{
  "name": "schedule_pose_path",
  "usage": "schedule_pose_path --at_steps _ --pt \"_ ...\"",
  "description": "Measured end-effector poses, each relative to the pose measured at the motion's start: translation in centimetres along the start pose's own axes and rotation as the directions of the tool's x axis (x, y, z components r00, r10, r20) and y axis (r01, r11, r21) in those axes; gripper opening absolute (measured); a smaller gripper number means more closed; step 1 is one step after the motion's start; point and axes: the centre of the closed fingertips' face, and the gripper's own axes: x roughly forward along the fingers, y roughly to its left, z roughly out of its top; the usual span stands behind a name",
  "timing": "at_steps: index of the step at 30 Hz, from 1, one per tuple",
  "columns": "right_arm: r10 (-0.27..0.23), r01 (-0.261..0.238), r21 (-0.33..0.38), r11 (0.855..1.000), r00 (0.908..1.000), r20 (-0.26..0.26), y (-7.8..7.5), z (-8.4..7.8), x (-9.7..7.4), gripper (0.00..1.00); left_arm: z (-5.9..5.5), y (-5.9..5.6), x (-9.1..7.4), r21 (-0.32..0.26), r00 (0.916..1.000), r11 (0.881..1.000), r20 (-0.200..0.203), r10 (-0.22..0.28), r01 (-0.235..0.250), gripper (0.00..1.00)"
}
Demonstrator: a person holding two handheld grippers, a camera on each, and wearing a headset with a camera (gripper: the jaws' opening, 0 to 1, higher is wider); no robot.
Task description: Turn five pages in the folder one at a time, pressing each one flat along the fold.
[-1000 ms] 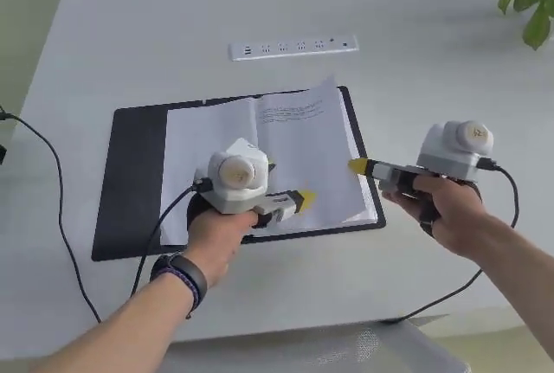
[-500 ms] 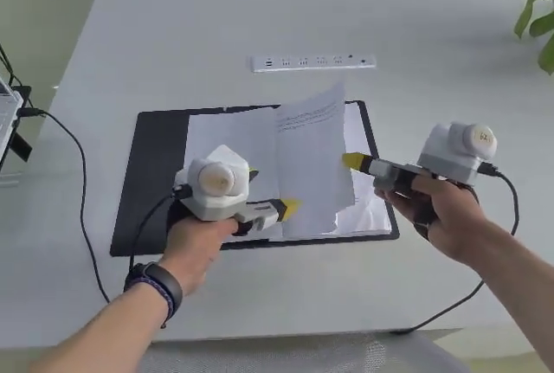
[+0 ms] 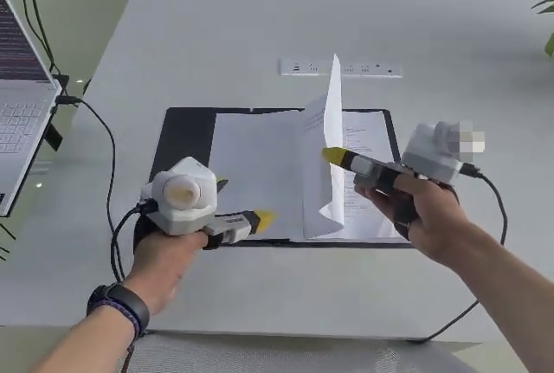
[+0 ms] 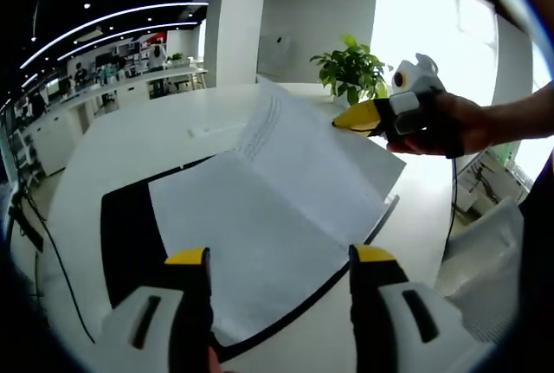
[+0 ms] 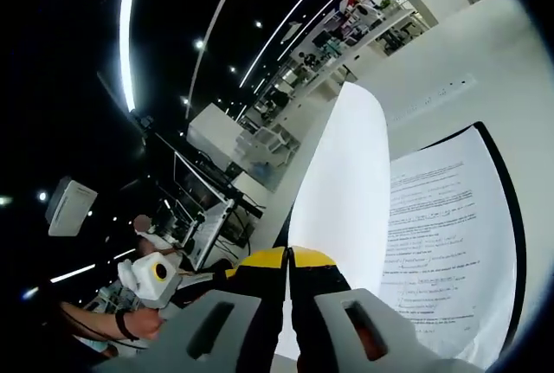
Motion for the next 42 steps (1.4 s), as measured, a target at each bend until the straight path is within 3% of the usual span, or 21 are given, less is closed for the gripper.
schedule_pose_path --at_steps 9,16,29,37,42 --pt "0.042 -0.043 -0.013 0.999 0.9984 -0.038 2.2 -1.0 2.7 0.00 -1.2 2.6 -3.3 -0.010 0.9987 0.999 0.005 0.052 -0.052 0.71" --pt "0.066 -0.066 -0.007 0.998 0.9962 -0.058 3.5 -1.5 4.6 0.00 -0.8 4.8 -5.7 -0.060 0.9936 0.993 0.047 0.103 -0.100 0.71" --pt "0.105 -0.106 0.002 0.994 0.9833 -0.148 5.3 -4.4 9.2 0.00 0.5 6.5 -9.2 -0.093 0.9816 0.984 0.106 0.159 -0.150 0.74" --pt "0.111 -0.108 0.028 0.994 0.9725 -0.204 5.9 -7.0 11.8 0.00 -0.2 7.0 -10.4 -0.121 0.9784 0.979 0.106 0.178 -0.165 0.76" --pt "0.092 -0.085 0.039 0.996 0.9653 -0.245 5.4 -8.5 13.3 0.00 -0.5 7.2 -10.5 -0.132 0.9776 0.977 0.103 0.184 -0.170 0.76"
